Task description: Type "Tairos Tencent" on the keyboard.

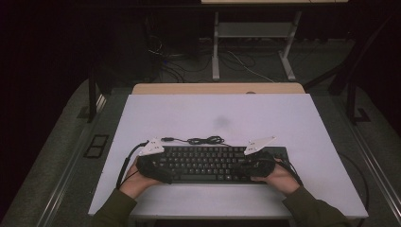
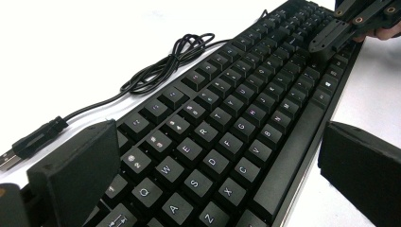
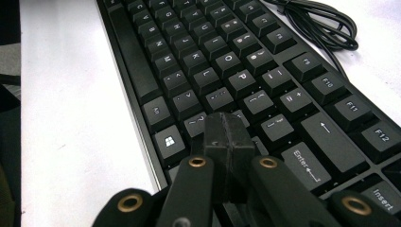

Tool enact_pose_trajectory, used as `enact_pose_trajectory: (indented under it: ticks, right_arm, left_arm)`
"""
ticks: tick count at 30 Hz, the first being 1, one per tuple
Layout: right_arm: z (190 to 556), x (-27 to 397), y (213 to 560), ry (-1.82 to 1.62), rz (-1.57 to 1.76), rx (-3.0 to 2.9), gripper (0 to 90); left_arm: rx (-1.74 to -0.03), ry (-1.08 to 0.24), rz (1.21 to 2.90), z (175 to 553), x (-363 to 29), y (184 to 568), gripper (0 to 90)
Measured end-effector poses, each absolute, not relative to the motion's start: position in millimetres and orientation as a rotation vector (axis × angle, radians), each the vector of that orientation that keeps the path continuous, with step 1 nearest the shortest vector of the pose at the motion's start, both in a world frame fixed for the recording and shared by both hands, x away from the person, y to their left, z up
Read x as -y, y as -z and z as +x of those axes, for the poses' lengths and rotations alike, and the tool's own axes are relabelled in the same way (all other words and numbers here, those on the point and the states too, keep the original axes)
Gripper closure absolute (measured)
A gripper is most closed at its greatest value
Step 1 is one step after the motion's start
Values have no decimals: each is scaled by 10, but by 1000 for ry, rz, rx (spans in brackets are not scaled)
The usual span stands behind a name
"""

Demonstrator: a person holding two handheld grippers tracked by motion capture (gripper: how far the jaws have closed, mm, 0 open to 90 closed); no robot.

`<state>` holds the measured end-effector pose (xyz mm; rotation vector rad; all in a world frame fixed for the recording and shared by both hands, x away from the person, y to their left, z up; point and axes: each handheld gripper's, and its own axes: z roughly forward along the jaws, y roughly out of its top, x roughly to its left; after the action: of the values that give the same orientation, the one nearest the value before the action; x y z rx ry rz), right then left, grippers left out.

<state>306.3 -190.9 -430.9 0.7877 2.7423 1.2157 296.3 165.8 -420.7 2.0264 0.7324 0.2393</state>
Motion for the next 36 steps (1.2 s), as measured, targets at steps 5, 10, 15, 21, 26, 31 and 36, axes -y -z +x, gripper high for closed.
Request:
enact_pose_trajectory:
  ticks: [5,10,15,21,26,31,36]
  right_arm:
    - [3061,1904,4325,-1204,785,-2754,892]
    - [3055,1899,4342,-1179,765,-2766,892]
    - [3055,1902,4342,-1180,767,-2768,892]
    - [3053,1903,4343,-1181,759,-2769,892]
    - [3053,1903,4344,-1178,748,-2767,892]
    - [3052,1902,4344,-1178,745,-2767,892]
    - [3051,1901,4343,-1176,742,-2769,892]
  left_arm:
    - [-733,-241,2028,2969,-1651,4212,0]
    - [-741,-242,2028,2989,-1620,4216,0]
    - [-739,-238,2030,3016,-1584,4208,1]
    - [-735,-236,2033,3050,-1533,4190,50]
    - [-726,-215,2033,3106,-1488,4174,175]
    - [-718,-189,2045,3156,-1430,4174,305]
    - [-709,-166,2054,3196,-1374,4176,406]
